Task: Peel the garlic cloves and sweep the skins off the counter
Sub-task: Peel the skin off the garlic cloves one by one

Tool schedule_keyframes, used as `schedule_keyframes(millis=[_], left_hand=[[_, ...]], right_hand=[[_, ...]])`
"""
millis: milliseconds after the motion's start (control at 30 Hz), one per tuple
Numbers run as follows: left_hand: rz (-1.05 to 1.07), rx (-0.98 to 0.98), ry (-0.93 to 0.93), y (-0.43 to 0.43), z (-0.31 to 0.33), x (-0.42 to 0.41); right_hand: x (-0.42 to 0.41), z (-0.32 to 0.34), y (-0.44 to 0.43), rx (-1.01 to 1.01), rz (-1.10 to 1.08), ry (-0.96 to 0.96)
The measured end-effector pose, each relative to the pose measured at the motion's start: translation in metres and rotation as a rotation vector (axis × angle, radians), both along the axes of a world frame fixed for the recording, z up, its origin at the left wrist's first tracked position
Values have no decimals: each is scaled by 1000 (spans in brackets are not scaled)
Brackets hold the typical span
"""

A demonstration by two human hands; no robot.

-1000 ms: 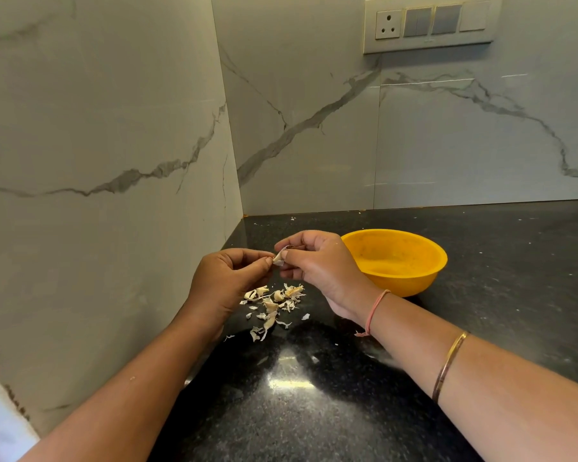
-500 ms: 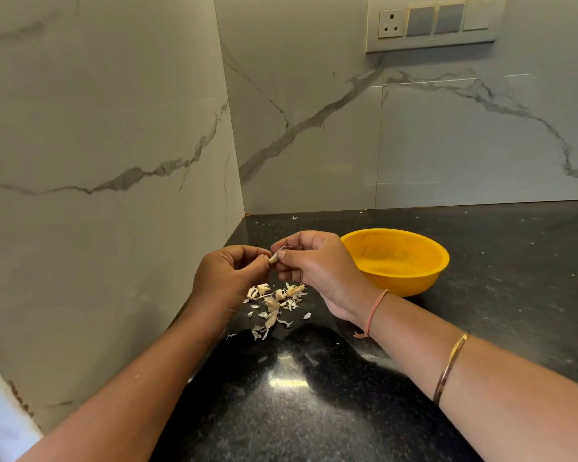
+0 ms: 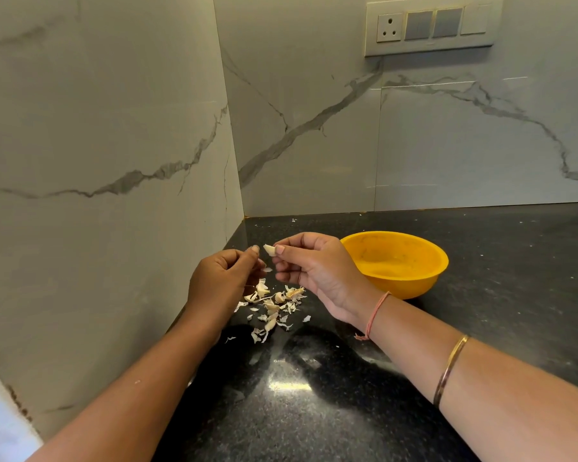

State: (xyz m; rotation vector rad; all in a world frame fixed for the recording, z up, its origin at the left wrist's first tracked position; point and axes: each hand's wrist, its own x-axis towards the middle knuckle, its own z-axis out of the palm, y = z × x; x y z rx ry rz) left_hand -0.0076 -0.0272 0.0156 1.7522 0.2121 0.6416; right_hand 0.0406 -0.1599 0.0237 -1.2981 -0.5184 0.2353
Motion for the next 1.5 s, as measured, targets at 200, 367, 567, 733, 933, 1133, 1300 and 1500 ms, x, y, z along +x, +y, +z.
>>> schedule_keyframes(millis=[200, 367, 567, 733, 933, 1133, 1300, 1500], left_hand=[[-95, -50, -42, -3, 3, -3], [-144, -89, -51, -4, 5, -6], [-103, -84, -42, -2, 3, -4], [-98, -66, -35, -3, 3, -3], [-89, -49, -16, -3, 3, -3], [-75, -92, -24, -4, 3, -2], [-20, -72, -5, -1, 0, 0], [-4, -15, -28, 2, 1, -2]], right_hand=[[0, -1, 0, 14, 1, 3], [1, -2, 0, -3, 3, -21], [-1, -4, 1, -268, -177, -396], [2, -10, 4, -405, -322, -644], [2, -12, 3, -453, -347, -766], [4, -11, 4, -396, -295, -648], [4, -9, 3, -321, -257, -520], [2, -8, 3, -323, -267, -517]])
